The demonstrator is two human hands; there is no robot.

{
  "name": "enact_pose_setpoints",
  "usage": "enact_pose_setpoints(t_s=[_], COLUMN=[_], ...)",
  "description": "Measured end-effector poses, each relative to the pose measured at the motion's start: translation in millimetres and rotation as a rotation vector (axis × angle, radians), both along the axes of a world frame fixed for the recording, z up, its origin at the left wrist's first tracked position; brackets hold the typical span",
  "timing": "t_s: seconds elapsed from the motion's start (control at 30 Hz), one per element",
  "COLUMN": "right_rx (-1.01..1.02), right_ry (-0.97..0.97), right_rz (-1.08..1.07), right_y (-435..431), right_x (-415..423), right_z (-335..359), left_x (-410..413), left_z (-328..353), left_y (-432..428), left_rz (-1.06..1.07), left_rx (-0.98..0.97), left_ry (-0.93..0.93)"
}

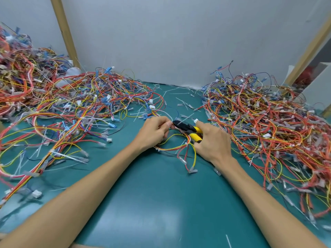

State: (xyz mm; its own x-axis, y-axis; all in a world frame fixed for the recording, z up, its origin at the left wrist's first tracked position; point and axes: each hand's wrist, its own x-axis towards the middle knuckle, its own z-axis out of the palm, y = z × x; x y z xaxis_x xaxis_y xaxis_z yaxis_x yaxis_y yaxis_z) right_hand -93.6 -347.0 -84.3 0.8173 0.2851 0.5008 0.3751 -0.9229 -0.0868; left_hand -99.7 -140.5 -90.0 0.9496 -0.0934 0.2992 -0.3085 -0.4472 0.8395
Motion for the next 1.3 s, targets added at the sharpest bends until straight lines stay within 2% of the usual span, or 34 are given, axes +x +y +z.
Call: enact_pose_setpoints(t_s=[0.1,0.23,0.43,0.6,0.97,1.23,1.3], right_rx=[-0.062,-0.040,-0.033,-0.049,-0.030,-0.012,0.003], right_ry=[0.014,0.046,0.046,0.034,0.066,0.088,0.095], right_rz=[0.001,0.007,0.002,0.048,0.051,0.055,0.050], right_y=[-1.6,-2.9,-5.3,-8.9,-6.6,-7.0,-7.4], right_x=[1.7,3.7,4.3,8.9,3.3,4.5,6.0], right_z=[-1.9,-2.8,-2.9,-2.6,1.3,0.3,-0.9], left_x=[0.4,-1.6,-1.5,-4.4,-5.7,-6.1,-7.1], left_z=[-0.2,1.5,-1.5,0.6,-0.8,0.3,2.9], left_y=[-0.1,-1.8,-3.0,-2.9,-2.2,-2.6,-3.9], left_rz=[-0.017,-0.037,-0.009,-0.024,-0.023,-0.042,-0.031], left_rx=[-0.029,-0.055,0.004,-0.081,-0.021,-0.101,-0.061], left_ry=[0.014,0.040,0.056,0.070,0.046,0.101,0.082])
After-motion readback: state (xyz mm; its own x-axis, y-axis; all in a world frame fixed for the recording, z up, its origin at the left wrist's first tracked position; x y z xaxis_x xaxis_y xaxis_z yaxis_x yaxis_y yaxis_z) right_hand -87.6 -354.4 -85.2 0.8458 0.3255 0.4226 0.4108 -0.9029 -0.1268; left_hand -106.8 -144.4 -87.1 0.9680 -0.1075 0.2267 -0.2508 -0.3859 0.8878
